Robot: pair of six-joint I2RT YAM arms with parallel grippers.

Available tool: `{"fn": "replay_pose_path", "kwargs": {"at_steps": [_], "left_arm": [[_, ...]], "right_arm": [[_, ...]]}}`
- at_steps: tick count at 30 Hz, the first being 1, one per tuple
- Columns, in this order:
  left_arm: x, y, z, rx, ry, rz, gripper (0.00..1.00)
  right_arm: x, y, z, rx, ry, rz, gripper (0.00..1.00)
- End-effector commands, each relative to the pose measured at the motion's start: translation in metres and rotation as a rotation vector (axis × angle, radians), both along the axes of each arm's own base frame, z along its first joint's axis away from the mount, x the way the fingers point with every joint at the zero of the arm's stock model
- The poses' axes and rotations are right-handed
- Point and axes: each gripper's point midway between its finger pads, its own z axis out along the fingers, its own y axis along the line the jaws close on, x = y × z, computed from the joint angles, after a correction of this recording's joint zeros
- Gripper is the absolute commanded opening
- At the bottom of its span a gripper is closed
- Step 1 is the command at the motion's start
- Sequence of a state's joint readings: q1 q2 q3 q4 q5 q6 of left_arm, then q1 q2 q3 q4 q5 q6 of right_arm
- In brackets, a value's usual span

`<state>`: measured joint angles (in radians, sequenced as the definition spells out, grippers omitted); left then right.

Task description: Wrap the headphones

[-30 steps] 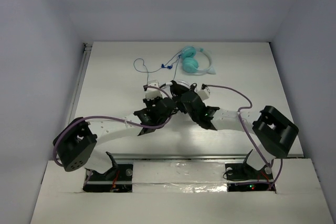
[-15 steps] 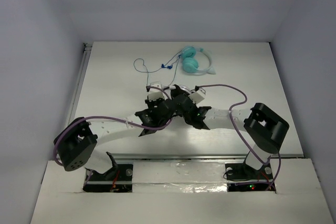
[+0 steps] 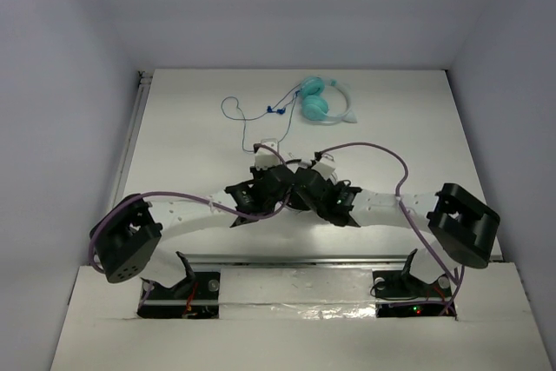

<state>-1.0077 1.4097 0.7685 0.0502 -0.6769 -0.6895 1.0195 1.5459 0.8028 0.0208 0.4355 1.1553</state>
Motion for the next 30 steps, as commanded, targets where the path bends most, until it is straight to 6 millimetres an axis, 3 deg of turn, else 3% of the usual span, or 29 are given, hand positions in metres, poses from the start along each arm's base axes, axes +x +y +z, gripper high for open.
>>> {"fn": "replay_pose_path", "kwargs": {"at_steps": [1, 2, 3, 10, 14, 21, 30], "left_arm": [[0.014, -0.022, 0.015, -0.137, -0.015, -0.002, 0.0], [0.016, -0.021, 0.012, -0.138, -0.008, -0.002, 0.0], [0.016, -0.023, 0.011, -0.14, -0.004, -0.012, 0.0], [0.019, -0.031, -0.004, -0.147, 0.057, -0.059, 0.0], [0.016, -0.037, -0.02, -0.166, 0.111, -0.094, 0.0], [0.019, -0.037, -0.032, -0.162, 0.151, -0.111, 0.0], [0.043, -0.033, -0.038, -0.156, 0.184, -0.11, 0.0]], "right_arm": [[-0.028, 0.018, 0.038, 0.067, -0.04, 0.126, 0.43], [-0.026, 0.021, 0.051, 0.083, -0.061, 0.133, 0.44], [-0.029, 0.013, 0.05, 0.044, -0.056, 0.14, 0.44], [-0.016, -0.008, 0.092, 0.0, -0.164, 0.098, 0.44], [0.004, -0.025, 0.114, 0.014, -0.225, 0.037, 0.49], [0.037, -0.047, 0.132, -0.011, -0.283, -0.026, 0.5], [0.065, -0.08, 0.174, -0.062, -0.39, -0.091, 0.53]]}}
